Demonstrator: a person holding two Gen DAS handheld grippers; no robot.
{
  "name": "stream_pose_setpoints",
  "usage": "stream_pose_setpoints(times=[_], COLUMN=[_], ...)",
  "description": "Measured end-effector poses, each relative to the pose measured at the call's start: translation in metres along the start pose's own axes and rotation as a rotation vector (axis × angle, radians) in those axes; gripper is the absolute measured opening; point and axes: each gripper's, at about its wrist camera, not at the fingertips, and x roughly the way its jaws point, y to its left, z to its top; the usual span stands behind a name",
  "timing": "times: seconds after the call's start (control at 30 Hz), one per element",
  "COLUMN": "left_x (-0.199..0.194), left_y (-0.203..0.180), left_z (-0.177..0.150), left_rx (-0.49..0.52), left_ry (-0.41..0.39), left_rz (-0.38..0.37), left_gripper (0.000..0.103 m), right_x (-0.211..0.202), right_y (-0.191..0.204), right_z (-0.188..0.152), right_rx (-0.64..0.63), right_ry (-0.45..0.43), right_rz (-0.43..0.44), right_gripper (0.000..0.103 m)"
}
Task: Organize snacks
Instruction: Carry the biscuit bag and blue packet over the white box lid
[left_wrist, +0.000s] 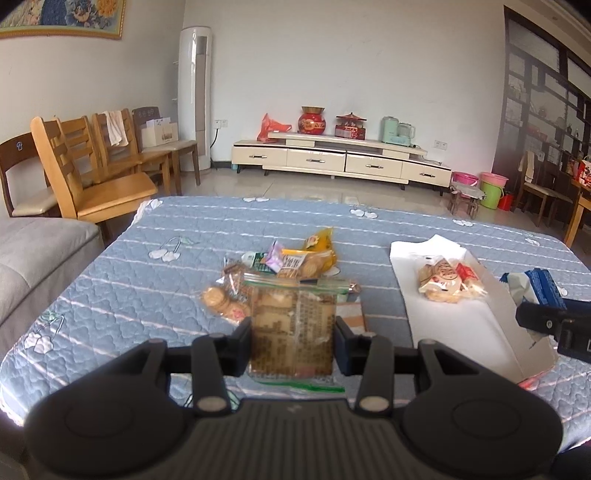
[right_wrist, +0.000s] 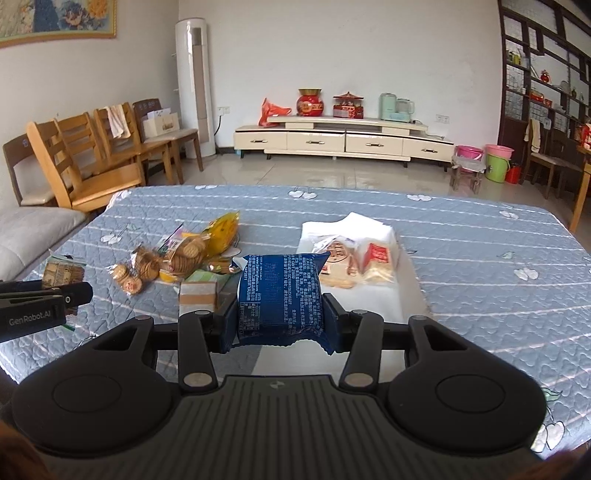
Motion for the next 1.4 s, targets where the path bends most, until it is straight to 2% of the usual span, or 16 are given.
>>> stream_pose_setpoints(times=[0.67,1.4], left_x=[-0.013,-0.007], left_y=[-0.024,-0.048], left_z=[0.006,0.010], left_rx=[0.029,0.069], left_ry=[-0.024,-0.025], left_rz=[-0.042,-0.092], left_gripper=[0.042,0.042], right_x=[-0.023,-0.015], right_y=[-0.024,-0.015], right_z=[-0.002,-0.003], right_rx=[0.042,0.071], right_ry=[-0.063,-0.071], right_rz=[-0.045,-0.082], right_gripper=[0.058,0.058])
